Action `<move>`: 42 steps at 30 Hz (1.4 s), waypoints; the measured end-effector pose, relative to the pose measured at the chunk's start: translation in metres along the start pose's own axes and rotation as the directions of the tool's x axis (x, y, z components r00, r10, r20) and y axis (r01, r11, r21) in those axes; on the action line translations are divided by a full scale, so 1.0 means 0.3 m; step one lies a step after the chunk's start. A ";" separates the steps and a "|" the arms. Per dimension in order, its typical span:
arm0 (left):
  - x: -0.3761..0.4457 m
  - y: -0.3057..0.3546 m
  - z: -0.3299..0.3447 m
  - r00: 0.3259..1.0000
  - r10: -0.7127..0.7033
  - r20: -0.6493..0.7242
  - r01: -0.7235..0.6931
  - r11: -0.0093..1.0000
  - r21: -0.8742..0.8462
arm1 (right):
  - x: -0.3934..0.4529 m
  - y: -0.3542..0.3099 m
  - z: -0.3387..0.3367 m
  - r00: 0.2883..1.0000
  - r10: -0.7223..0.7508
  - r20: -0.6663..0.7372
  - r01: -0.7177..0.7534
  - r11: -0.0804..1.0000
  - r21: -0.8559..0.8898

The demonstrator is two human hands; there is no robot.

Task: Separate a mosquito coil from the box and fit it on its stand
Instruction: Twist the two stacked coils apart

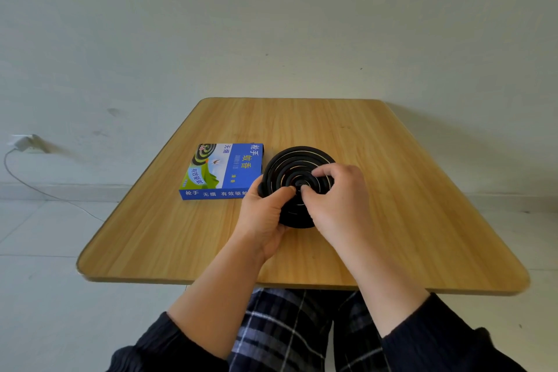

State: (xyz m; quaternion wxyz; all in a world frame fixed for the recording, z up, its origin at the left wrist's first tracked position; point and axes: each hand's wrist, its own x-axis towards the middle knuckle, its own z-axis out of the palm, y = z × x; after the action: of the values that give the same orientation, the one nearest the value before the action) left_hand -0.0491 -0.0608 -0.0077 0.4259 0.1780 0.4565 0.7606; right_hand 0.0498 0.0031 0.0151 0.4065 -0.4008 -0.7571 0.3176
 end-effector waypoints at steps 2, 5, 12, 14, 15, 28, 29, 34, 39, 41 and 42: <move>-0.002 0.000 -0.003 1.000 0.006 0.011 -0.006 1.000 -0.007 | 0.000 -0.004 0.003 1.000 0.003 -0.004 -0.003 0.999 -0.040; -0.002 -0.003 -0.007 1.000 0.020 0.022 -0.019 0.999 -0.026 | 0.003 -0.014 0.001 1.000 -0.005 0.011 0.006 0.994 -0.107; -0.009 -0.007 0.001 0.998 0.063 -0.005 -0.063 0.998 -0.016 | -0.003 -0.038 -0.008 0.998 0.013 0.054 0.000 0.972 -0.236; -0.010 -0.006 0.004 0.998 0.070 -0.006 -0.070 0.997 -0.013 | -0.005 -0.040 -0.009 0.998 0.027 0.055 -0.013 0.970 -0.241; -0.010 -0.005 0.004 0.997 0.073 -0.005 -0.073 0.997 -0.014 | -0.005 -0.041 -0.008 0.998 0.031 0.054 -0.018 0.971 -0.239; -0.029 -0.003 0.006 0.984 -0.021 0.179 0.042 0.992 -0.116 | -0.001 -0.036 -0.006 0.994 0.108 0.030 -0.104 0.989 -0.100; -0.028 -0.003 0.004 0.974 -0.055 0.222 0.086 0.987 -0.135 | -0.002 -0.033 -0.007 0.994 0.107 0.027 -0.104 0.990 -0.096; -0.016 -0.012 -0.009 0.938 -0.106 0.329 0.196 0.948 -0.252 | -0.001 -0.025 -0.007 0.997 0.072 -0.019 -0.074 0.991 -0.108; -0.007 -0.023 -0.021 0.926 -0.106 0.362 0.213 0.939 -0.270 | -0.004 -0.023 -0.008 1.000 0.029 -0.001 -0.029 0.993 -0.116; -0.005 -0.026 -0.026 0.923 -0.102 0.371 0.214 0.937 -0.275 | -0.003 -0.022 -0.008 1.000 0.016 0.005 -0.015 0.995 -0.102; -0.004 -0.026 -0.027 0.923 -0.106 0.369 0.219 0.934 -0.281 | -0.002 -0.020 -0.008 1.000 0.013 0.007 -0.012 0.996 -0.090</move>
State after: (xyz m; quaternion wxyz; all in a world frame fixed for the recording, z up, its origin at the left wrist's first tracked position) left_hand -0.0499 -0.0644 -0.0184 0.5853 0.1999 0.2591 0.7419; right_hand 0.0499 0.0001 0.0208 0.3833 -0.4223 -0.7696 0.2870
